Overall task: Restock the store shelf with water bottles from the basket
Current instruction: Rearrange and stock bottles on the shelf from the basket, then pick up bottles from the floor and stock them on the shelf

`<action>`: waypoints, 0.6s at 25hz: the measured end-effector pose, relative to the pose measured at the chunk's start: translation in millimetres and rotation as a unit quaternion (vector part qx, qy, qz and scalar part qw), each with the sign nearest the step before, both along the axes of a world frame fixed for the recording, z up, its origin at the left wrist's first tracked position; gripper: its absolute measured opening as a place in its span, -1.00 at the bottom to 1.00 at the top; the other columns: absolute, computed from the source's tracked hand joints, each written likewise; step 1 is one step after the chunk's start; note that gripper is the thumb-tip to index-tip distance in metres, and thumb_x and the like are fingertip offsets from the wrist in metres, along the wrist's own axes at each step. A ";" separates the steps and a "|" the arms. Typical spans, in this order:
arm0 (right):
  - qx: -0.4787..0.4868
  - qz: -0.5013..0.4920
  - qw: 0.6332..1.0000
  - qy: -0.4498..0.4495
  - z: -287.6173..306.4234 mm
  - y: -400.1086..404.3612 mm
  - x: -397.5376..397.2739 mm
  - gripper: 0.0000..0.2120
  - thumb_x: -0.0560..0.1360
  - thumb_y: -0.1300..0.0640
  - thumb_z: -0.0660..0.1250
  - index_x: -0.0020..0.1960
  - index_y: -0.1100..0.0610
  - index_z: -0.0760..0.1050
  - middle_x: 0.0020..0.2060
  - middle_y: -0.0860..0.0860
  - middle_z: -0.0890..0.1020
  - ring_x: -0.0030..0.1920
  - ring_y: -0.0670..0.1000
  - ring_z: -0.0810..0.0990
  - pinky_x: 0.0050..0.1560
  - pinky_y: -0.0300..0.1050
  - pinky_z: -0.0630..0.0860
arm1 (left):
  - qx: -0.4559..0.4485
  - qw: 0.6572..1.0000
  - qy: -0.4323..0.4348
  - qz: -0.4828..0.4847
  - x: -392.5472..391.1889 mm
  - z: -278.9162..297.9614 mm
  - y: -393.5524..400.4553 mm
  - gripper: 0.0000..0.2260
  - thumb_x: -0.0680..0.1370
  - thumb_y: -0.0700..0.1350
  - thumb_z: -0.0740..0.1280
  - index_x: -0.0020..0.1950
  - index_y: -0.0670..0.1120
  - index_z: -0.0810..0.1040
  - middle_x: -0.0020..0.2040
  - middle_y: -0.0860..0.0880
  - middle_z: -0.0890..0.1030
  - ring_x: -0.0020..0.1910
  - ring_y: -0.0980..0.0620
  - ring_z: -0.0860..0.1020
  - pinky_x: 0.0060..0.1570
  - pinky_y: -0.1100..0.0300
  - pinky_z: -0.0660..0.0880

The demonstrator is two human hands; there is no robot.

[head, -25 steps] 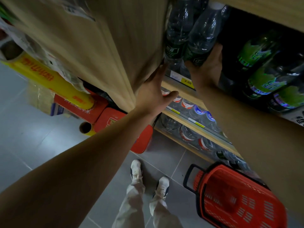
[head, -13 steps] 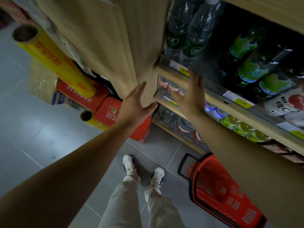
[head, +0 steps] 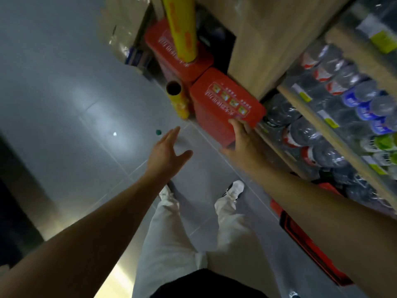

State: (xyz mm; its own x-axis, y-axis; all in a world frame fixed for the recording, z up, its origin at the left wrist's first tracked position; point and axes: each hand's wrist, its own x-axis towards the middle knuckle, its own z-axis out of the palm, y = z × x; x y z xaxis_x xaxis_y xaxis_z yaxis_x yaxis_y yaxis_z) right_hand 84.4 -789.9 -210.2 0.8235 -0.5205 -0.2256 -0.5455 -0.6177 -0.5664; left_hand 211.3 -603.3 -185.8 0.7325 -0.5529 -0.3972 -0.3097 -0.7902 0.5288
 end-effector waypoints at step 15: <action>0.039 0.044 0.990 0.131 -161.9 156.7 158.5 -0.23 0.40 0.07 0.52 0.50 0.17 0.25 0.42 0.15 0.35 0.39 0.17 0.36 0.29 -0.04 0.34 | 0.026 0.996 0.062 0.063 146.9 -173.5 181.0 -0.32 0.51 0.05 0.45 0.56 -0.02 0.26 0.52 -0.07 0.35 0.49 -0.07 0.32 0.41 0.12 0.25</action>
State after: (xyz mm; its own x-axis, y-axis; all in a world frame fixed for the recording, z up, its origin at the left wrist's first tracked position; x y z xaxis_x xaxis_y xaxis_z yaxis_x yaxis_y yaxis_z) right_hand 242.9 -633.2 -372.1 0.7730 -0.4212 -0.4744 -0.6257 -0.6296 -0.4606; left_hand 358.2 -422.3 -359.3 0.7380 -0.4360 -0.5150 -0.1411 -0.8461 0.5140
